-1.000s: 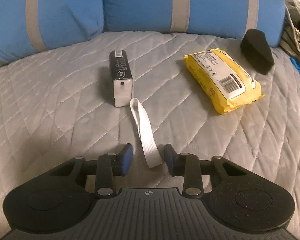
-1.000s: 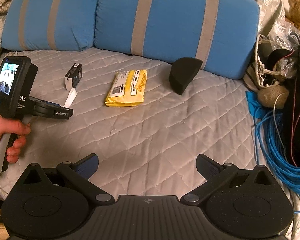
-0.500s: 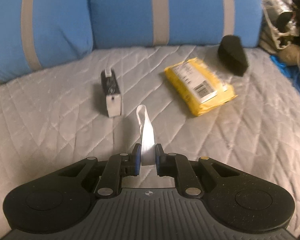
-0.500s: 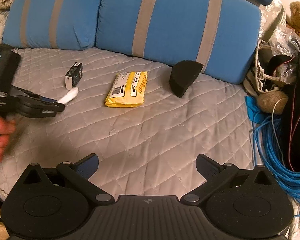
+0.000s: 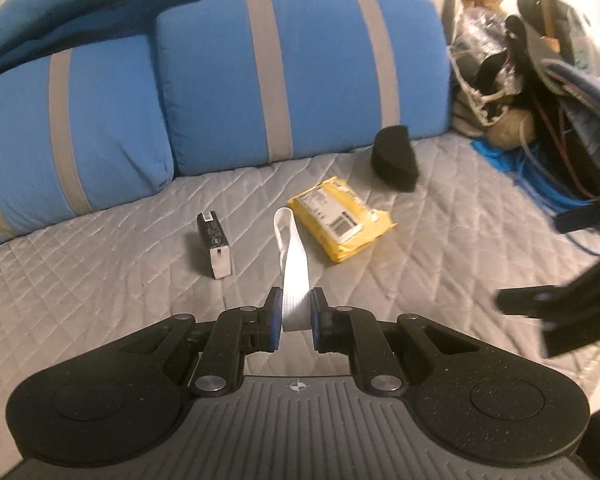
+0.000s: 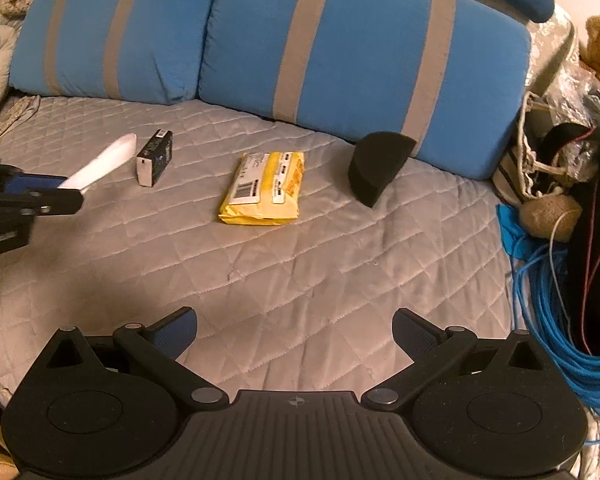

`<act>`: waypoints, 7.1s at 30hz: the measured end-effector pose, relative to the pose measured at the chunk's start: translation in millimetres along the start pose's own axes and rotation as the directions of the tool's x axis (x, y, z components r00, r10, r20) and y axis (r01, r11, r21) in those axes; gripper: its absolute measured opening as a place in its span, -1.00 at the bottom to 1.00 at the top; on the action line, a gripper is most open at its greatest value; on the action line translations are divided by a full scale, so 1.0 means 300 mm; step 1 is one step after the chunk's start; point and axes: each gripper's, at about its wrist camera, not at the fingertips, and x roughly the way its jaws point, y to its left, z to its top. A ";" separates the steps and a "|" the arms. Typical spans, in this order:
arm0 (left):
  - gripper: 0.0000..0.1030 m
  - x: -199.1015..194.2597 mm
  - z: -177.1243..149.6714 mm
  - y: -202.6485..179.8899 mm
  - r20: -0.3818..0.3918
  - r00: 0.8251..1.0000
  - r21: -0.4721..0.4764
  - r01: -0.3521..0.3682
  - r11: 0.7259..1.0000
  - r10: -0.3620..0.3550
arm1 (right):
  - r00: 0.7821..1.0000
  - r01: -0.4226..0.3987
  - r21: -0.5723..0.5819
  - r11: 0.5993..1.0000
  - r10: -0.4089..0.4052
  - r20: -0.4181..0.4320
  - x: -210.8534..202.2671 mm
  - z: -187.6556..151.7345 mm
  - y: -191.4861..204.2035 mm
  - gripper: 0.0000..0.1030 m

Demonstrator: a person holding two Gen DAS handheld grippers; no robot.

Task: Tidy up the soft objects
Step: 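Hold the strap in the left gripper while the right gripper closes on the yellow wipes pack, then carry the yellow wipes pack to the cardboard box with the right gripper, then open the right gripper to drop the yellow wipes pack into the box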

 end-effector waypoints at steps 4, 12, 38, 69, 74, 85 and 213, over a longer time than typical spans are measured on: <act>-0.72 -0.061 -0.019 0.001 -0.010 0.999 -0.019 0.033 0.999 -0.033 | 1.000 -0.001 -0.040 0.999 0.001 -0.001 0.022 0.003 0.022 1.00; -0.72 -0.100 -0.020 0.042 -0.025 0.998 -0.065 0.052 0.997 -0.054 | 1.000 -0.002 -0.068 0.998 0.002 0.000 0.075 0.022 0.044 1.00; -0.72 -0.128 0.007 0.130 -0.043 0.996 -0.126 0.072 0.989 -0.078 | 0.986 -0.009 0.008 1.000 0.007 0.169 0.347 0.159 0.052 0.13; -0.72 -0.089 0.007 0.136 -0.089 0.992 -0.142 0.072 0.987 -0.085 | 0.972 -0.064 0.024 0.998 0.057 0.229 0.559 0.244 0.067 1.00; -0.72 -0.088 0.011 0.138 -0.091 0.992 -0.146 0.074 0.987 -0.087 | 0.985 -0.049 0.021 0.999 0.045 0.169 0.620 0.255 0.088 1.00; -0.72 -0.080 0.027 0.142 -0.091 0.990 -0.159 0.087 0.983 -0.103 | 0.996 -0.002 0.023 1.000 0.000 0.090 0.768 0.273 0.099 1.00; -0.05 -0.572 -0.490 0.001 -0.184 0.983 -0.372 -0.055 0.926 -0.016 | 0.952 -0.295 -0.018 0.955 0.293 -0.091 -0.521 -0.481 0.404 0.99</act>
